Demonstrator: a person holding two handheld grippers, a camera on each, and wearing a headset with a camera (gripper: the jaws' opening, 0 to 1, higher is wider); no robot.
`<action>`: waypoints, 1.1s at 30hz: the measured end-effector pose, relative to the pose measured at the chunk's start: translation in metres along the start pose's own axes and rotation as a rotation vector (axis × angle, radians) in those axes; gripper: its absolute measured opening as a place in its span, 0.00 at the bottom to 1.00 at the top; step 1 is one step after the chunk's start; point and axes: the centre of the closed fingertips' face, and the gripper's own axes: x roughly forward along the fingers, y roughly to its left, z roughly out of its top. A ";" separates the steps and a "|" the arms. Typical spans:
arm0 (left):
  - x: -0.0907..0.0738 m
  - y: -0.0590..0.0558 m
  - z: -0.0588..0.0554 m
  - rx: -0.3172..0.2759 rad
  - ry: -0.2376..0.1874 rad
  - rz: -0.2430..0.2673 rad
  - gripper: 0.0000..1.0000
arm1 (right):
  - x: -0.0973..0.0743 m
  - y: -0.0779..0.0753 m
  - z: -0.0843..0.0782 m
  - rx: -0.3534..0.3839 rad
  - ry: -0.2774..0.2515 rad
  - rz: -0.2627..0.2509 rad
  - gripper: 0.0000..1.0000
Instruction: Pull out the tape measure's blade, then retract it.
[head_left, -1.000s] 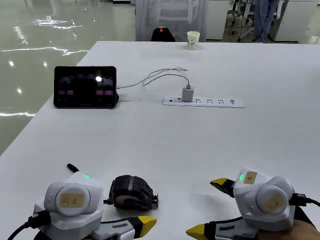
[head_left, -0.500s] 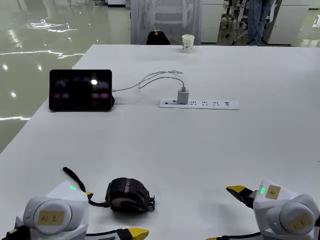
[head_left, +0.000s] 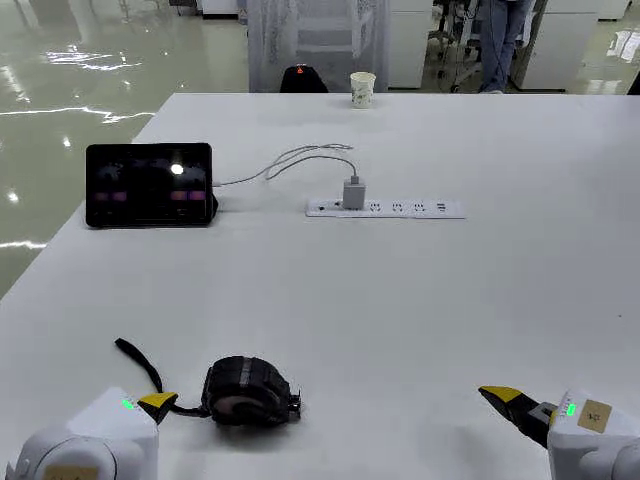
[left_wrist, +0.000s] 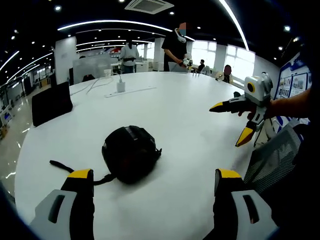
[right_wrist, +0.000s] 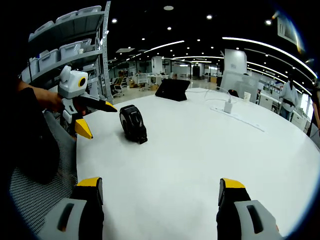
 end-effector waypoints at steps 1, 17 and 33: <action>0.000 -0.001 0.000 0.002 -0.001 -0.002 0.98 | -0.001 0.001 0.000 0.004 -0.002 -0.001 0.96; -0.013 -0.012 0.001 0.045 -0.060 -0.033 0.99 | -0.019 0.017 -0.010 0.053 -0.013 -0.007 0.99; -0.018 -0.016 0.001 0.057 -0.076 -0.051 0.99 | -0.024 0.017 -0.010 0.033 -0.016 -0.018 0.99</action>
